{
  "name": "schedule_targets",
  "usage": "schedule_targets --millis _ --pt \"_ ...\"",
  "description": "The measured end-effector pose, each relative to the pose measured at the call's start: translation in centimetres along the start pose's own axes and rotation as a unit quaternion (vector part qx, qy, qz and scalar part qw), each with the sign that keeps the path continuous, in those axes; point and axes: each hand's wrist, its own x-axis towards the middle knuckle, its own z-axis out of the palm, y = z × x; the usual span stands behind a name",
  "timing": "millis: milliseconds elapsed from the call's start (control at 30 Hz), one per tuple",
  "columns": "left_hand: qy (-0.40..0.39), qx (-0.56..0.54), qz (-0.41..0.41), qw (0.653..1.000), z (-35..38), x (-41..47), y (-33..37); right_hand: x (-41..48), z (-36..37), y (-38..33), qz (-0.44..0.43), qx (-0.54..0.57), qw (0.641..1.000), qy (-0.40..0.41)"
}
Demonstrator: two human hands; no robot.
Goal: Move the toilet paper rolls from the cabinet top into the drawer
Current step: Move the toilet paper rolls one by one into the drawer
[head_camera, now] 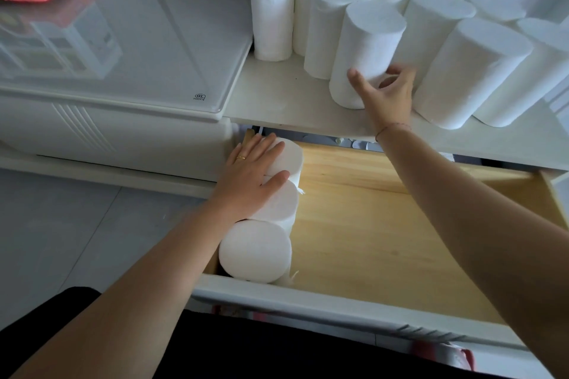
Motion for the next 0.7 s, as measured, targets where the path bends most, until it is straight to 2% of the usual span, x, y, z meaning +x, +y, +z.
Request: schedule_targets --millis 67,233,467,700 --pt "0.000 0.004 0.001 1.000 0.0 0.0 -0.1 -0.5 0.1 -0.1 -0.032 0.012 0.999 -0.027" --pt "-0.004 0.017 -0.004 1.000 0.0 0.1 0.0 1.5 -0.1 -1.6 -0.042 0.100 0.976 -0.188" --pt "-0.011 0.023 -0.007 1.000 -0.1 0.1 0.1 1.8 0.5 -2.0 -0.028 0.069 0.980 -0.183" --pt "-0.018 0.026 -0.004 0.999 -0.3 0.0 0.2 -2.8 -2.2 -2.5 -0.054 0.079 0.958 -0.269"
